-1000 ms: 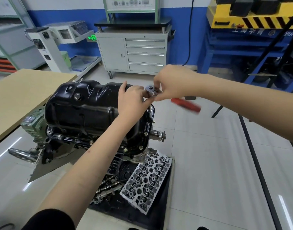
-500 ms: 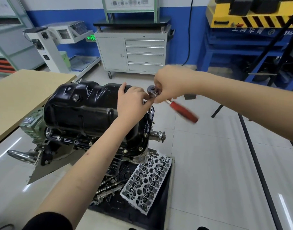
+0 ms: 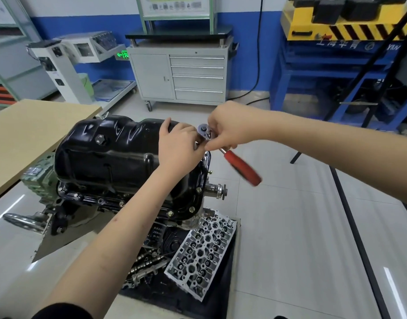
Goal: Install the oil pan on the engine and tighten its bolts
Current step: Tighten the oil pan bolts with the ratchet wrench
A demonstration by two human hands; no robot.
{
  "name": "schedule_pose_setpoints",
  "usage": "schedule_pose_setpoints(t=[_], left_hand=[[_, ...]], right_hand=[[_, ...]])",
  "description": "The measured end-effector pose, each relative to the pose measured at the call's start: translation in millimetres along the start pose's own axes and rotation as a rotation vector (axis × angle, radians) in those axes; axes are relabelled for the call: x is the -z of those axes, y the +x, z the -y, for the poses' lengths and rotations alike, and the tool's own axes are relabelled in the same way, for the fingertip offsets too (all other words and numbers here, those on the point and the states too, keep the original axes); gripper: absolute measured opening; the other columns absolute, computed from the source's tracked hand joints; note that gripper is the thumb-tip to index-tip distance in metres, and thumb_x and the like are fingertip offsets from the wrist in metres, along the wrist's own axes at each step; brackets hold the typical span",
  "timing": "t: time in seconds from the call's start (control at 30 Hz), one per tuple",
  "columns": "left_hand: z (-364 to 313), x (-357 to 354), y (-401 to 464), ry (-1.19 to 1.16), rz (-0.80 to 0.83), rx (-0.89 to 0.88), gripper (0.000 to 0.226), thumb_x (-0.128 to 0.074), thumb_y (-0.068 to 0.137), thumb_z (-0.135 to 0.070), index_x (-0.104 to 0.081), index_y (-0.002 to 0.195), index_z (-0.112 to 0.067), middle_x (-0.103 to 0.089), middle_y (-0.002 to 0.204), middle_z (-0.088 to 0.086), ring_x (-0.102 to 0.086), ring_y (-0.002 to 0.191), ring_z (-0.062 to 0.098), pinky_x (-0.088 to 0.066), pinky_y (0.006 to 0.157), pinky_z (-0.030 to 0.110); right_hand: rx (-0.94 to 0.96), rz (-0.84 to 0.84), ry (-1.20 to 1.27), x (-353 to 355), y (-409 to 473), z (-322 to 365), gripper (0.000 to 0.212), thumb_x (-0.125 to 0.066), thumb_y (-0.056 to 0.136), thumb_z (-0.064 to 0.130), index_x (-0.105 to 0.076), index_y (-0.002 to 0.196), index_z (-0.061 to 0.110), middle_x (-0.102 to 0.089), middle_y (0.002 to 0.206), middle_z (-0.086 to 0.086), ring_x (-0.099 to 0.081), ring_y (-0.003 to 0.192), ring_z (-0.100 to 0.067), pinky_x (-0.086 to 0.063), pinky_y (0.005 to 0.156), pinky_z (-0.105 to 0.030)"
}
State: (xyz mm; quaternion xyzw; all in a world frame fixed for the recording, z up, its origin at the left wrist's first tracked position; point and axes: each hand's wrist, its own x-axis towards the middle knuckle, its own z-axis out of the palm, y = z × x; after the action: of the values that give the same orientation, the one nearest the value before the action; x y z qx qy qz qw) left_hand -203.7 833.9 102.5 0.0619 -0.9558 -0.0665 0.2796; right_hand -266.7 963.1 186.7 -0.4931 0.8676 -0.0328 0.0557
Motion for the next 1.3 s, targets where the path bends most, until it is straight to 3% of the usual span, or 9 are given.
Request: schedule_pose_setpoints(t=[0.1, 0.2, 0.43, 0.57, 0.67, 0.9, 1.03, 1.13, 1.3], left_hand=[[1, 0, 1, 0.010, 0.007, -0.007, 0.031, -0.051, 0.089, -0.036, -0.070, 0.085, -0.012, -0.069, 0.096, -0.004, -0.053, 0.111, 0.015, -0.004, 0.108, 0.033], [1, -1, 0, 0.018, 0.021, -0.017, 0.034, -0.049, 0.090, -0.038, -0.069, 0.083, -0.012, -0.069, 0.095, -0.005, -0.052, 0.112, 0.014, -0.003, 0.110, 0.035], [0, -2, 1, 0.028, 0.011, 0.008, 0.029, -0.052, 0.088, -0.033, -0.071, 0.081, -0.013, -0.068, 0.093, -0.002, -0.053, 0.108, 0.015, -0.002, 0.108, 0.032], [1, -1, 1, 0.013, -0.001, 0.003, 0.031, -0.053, 0.090, -0.030, -0.070, 0.077, -0.009, -0.067, 0.088, 0.001, -0.055, 0.104, 0.022, -0.007, 0.108, 0.036], [1, -1, 0, -0.001, -0.003, -0.003, 0.029, -0.054, 0.089, -0.031, -0.071, 0.079, -0.010, -0.068, 0.091, 0.000, -0.055, 0.106, 0.022, -0.006, 0.108, 0.036], [1, -4, 1, 0.042, 0.014, -0.006, 0.030, -0.052, 0.088, -0.032, -0.069, 0.079, -0.009, -0.068, 0.090, 0.000, -0.053, 0.109, 0.017, -0.003, 0.109, 0.035], [1, -2, 1, 0.024, 0.009, -0.001, 0.029, -0.053, 0.089, -0.032, -0.070, 0.082, -0.010, -0.070, 0.094, -0.002, -0.054, 0.111, 0.017, -0.005, 0.109, 0.036], [0, -2, 0, 0.008, 0.020, -0.011, 0.031, -0.054, 0.089, -0.034, -0.069, 0.075, -0.010, -0.070, 0.091, -0.003, -0.054, 0.110, 0.018, -0.006, 0.109, 0.039], [0, -3, -1, 0.009, -0.008, 0.007, 0.032, -0.055, 0.089, -0.035, -0.070, 0.076, -0.009, -0.069, 0.091, -0.001, -0.055, 0.107, 0.017, -0.005, 0.109, 0.036]], right_hand=[[0.055, -0.132, -0.340, 2, 0, 1, 0.010, -0.051, 0.087, 0.020, -0.058, 0.093, 0.019, -0.056, 0.077, 0.003, -0.050, 0.077, -0.022, -0.032, 0.055, -0.025], [0.133, -0.146, -0.517, 1, 6, -3, 0.030, -0.044, 0.092, 0.013, -0.054, 0.117, 0.026, -0.061, 0.109, 0.003, -0.051, 0.104, -0.023, -0.035, 0.085, -0.033], [-0.046, 0.000, 0.077, 1, -2, -2, 0.030, -0.063, 0.076, 0.036, -0.061, 0.063, 0.009, -0.062, 0.053, 0.001, -0.058, 0.049, -0.012, -0.036, 0.041, -0.017], [0.027, -0.130, -0.256, 3, 2, 0, 0.006, -0.054, 0.086, 0.021, -0.057, 0.084, 0.016, -0.056, 0.070, 0.005, -0.052, 0.076, -0.024, -0.032, 0.053, -0.025], [0.115, -0.145, -0.490, 3, 8, -3, 0.033, -0.043, 0.089, 0.006, -0.055, 0.114, 0.025, -0.061, 0.107, 0.003, -0.052, 0.103, -0.024, -0.039, 0.083, -0.034], [-0.063, 0.072, 0.058, 5, 4, 3, 0.029, -0.064, 0.075, 0.031, -0.058, 0.056, 0.011, -0.056, 0.043, 0.003, -0.053, 0.050, -0.015, -0.034, 0.040, -0.019], [-0.011, -0.043, -0.248, 7, 6, 7, 0.006, -0.054, 0.083, 0.015, -0.059, 0.082, 0.016, -0.054, 0.067, 0.004, -0.049, 0.072, -0.021, -0.032, 0.053, -0.025], [0.136, -0.085, -0.518, 8, 10, 2, 0.033, -0.043, 0.089, 0.004, -0.056, 0.112, 0.025, -0.060, 0.102, 0.003, -0.053, 0.099, -0.024, -0.040, 0.083, -0.035], [-0.053, -0.058, -0.379, 11, 9, 9, 0.008, -0.056, 0.082, 0.014, -0.057, 0.076, 0.008, -0.047, 0.058, -0.001, -0.047, 0.059, -0.021, -0.027, 0.044, -0.021]])
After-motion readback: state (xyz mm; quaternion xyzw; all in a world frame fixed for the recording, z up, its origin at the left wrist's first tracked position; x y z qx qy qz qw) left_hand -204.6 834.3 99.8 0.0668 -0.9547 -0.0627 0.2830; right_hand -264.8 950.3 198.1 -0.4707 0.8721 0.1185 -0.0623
